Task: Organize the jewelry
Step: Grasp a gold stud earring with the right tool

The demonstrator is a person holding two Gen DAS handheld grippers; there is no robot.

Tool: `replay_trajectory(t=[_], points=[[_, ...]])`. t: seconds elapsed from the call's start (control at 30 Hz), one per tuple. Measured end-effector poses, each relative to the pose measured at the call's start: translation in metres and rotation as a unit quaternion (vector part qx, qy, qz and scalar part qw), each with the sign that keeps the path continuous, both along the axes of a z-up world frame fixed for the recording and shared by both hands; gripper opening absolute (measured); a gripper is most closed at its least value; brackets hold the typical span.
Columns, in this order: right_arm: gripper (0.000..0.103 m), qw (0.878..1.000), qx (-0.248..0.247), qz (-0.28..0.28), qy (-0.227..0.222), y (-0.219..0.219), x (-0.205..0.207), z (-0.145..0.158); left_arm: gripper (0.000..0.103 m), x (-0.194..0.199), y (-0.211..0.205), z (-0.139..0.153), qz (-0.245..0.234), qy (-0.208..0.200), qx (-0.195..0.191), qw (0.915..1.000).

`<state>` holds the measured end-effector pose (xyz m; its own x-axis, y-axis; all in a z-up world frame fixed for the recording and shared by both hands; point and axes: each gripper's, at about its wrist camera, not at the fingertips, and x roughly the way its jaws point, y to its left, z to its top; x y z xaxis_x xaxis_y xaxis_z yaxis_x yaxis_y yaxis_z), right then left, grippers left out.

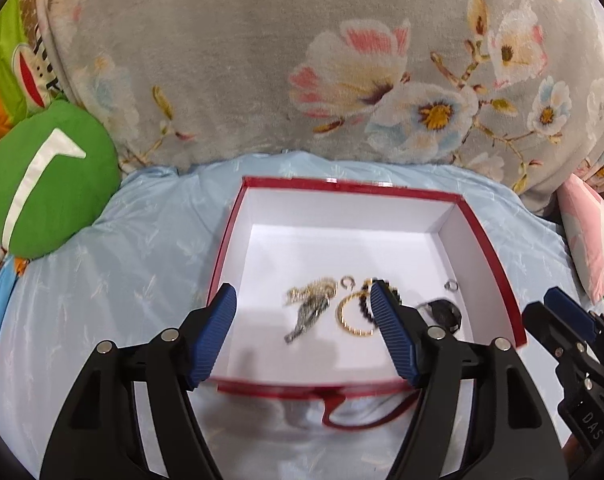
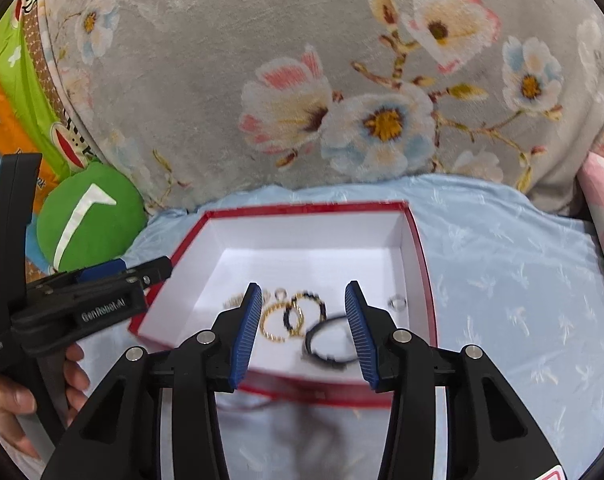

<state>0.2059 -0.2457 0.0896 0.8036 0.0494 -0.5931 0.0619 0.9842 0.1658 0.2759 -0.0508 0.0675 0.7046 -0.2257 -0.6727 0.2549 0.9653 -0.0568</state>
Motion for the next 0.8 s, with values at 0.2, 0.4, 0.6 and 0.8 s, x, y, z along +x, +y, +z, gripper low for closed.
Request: replay_trajectory(t=[0.2,0.4,0.6,0.8], points=[[0.043,0.998,0.012,0.005,0.054,0.002,-0.058,-0.045,0.069,-0.039,0.020,-0.036,-0.002,0.038,0.008,0.9993],[0.043,0.992,0.016,0.033,0.123,0.023,-0.114,-0.100,0.068,-0.082,0.036,-0.074,-0.001,0.084,0.010,0.9965],[0.043,0.985,0.024,0.050,0.162,0.044,-0.135,-0.135,0.068,-0.117,0.045,-0.101,0.001,0.120,0.007,0.9927],[0.039,0.984,0.010,0.049,0.169,0.052,-0.137,-0.149,0.068,-0.136,0.052,-0.112,0.005,0.136,0.012,0.9906]])
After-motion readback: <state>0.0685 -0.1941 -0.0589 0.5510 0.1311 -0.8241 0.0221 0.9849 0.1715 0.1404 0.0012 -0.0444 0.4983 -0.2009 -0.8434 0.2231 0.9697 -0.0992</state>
